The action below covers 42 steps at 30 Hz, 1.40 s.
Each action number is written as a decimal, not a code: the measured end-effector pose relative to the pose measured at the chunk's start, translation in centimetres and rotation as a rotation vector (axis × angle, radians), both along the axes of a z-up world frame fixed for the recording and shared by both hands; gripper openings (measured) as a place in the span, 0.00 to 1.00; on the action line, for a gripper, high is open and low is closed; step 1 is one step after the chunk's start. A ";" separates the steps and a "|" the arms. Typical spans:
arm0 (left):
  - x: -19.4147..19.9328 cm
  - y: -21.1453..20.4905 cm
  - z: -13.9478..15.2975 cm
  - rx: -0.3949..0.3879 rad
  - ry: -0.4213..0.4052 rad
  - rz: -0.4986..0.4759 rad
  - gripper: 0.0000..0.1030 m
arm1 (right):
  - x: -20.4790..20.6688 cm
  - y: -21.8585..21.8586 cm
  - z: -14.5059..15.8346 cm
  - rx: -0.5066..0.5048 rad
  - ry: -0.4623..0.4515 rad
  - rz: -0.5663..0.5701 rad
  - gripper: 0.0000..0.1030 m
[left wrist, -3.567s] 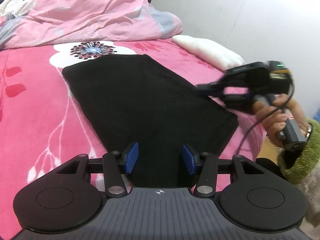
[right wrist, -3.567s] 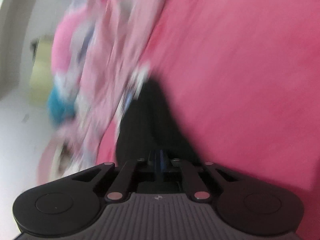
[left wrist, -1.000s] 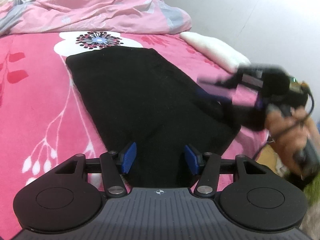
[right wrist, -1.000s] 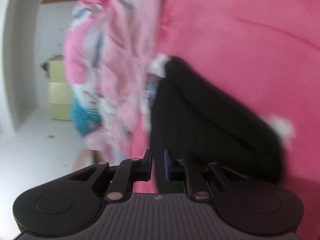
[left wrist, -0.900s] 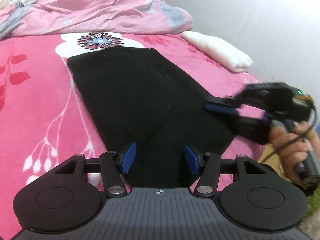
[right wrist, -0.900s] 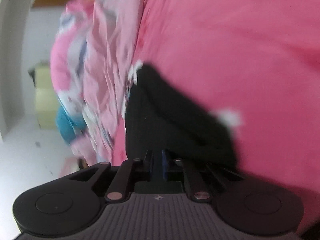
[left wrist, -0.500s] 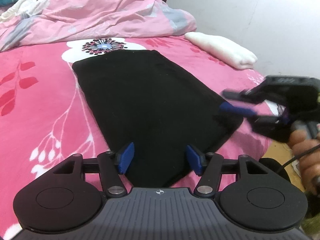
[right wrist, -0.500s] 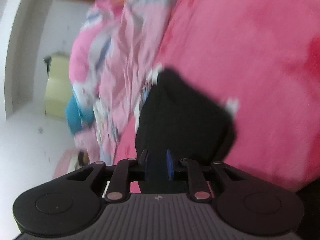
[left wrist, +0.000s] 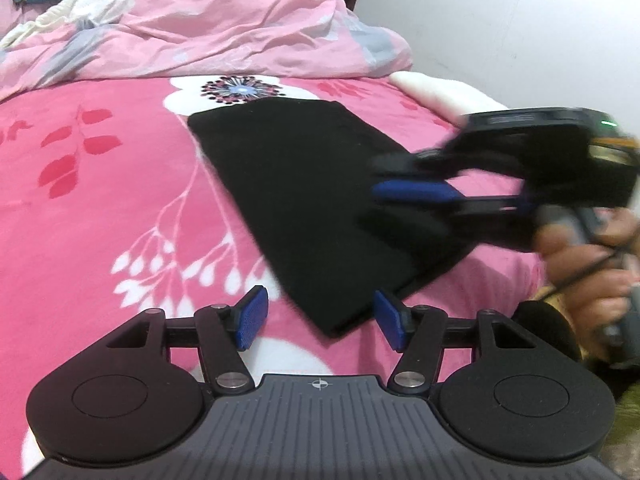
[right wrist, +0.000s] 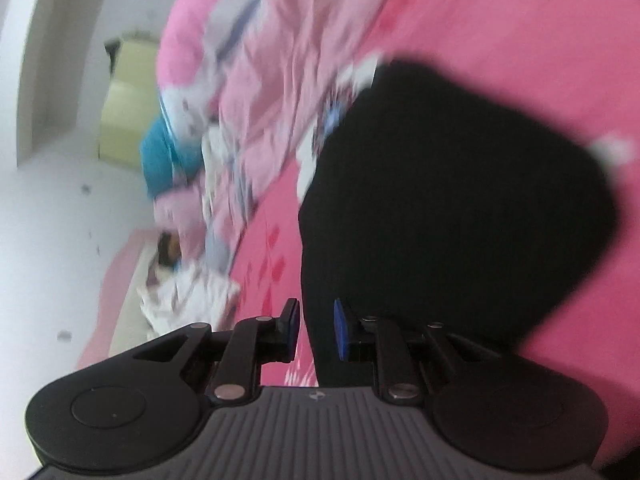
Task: Fold clothes
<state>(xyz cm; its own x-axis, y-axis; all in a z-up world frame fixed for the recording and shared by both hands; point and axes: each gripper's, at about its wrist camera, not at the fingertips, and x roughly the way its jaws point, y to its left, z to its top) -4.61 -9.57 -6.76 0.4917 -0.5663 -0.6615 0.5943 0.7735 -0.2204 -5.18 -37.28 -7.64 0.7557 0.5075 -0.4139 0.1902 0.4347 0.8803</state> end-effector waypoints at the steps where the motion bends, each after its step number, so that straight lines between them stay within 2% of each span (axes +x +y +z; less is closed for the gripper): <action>1: 0.0 0.2 0.1 0.000 -0.001 0.004 0.57 | 0.5 0.5 -0.7 -0.020 0.028 0.017 0.19; 3: 0.1 0.6 0.2 -0.007 0.000 0.012 0.57 | -0.1 1.0 -1.3 -0.038 0.028 0.044 0.16; 7: 0.4 1.3 0.2 -0.027 0.007 0.018 0.57 | -4.9 0.3 -1.7 -0.001 0.049 0.088 0.18; 10: 0.7 1.0 0.3 -0.029 0.003 0.011 0.57 | -7.6 -0.6 -1.6 0.022 0.081 0.062 0.19; 12: 0.8 0.4 0.4 -0.022 -0.002 0.012 0.57 | -8.7 -1.3 -0.9 0.023 0.052 0.026 0.20; 16: 0.9 -0.9 0.6 0.020 -0.018 0.032 0.57 | -8.0 -2.4 0.6 0.020 -0.032 -0.018 0.24; 19: 1.1 -1.4 0.2 0.056 -0.024 0.059 0.57 | -6.1 -2.0 0.2 0.032 -0.041 -0.017 0.24; 21: 1.0 -1.3 -0.4 0.093 -0.017 0.075 0.57 | -4.9 -1.2 -0.5 0.051 -0.039 0.002 0.24; 25: 0.3 -0.2 -0.8 0.088 -0.016 0.079 0.57 | -3.8 0.7 -1.0 0.055 -0.075 0.077 0.24; 29: 0.2 0.6 -0.7 0.071 -0.005 0.091 0.57 | -3.1 2.2 -1.8 -0.014 -0.011 0.106 0.22; 35: 0.2 1.4 0.3 0.066 -0.002 0.123 0.59 | -6.3 2.5 -2.7 0.037 0.009 0.144 0.24; 37: 0.2 1.4 0.8 0.062 -0.008 0.130 0.60 | -7.5 2.3 -2.1 0.015 0.000 0.123 0.29; 39: 0.3 1.3 1.4 0.055 -0.017 0.134 0.63 | -8.5 2.1 -1.1 -0.027 -0.018 0.103 0.40; 42: 0.5 0.9 2.1 0.055 -0.023 0.140 0.70 | -9.5 1.9 1.2 -0.156 -0.046 0.062 0.44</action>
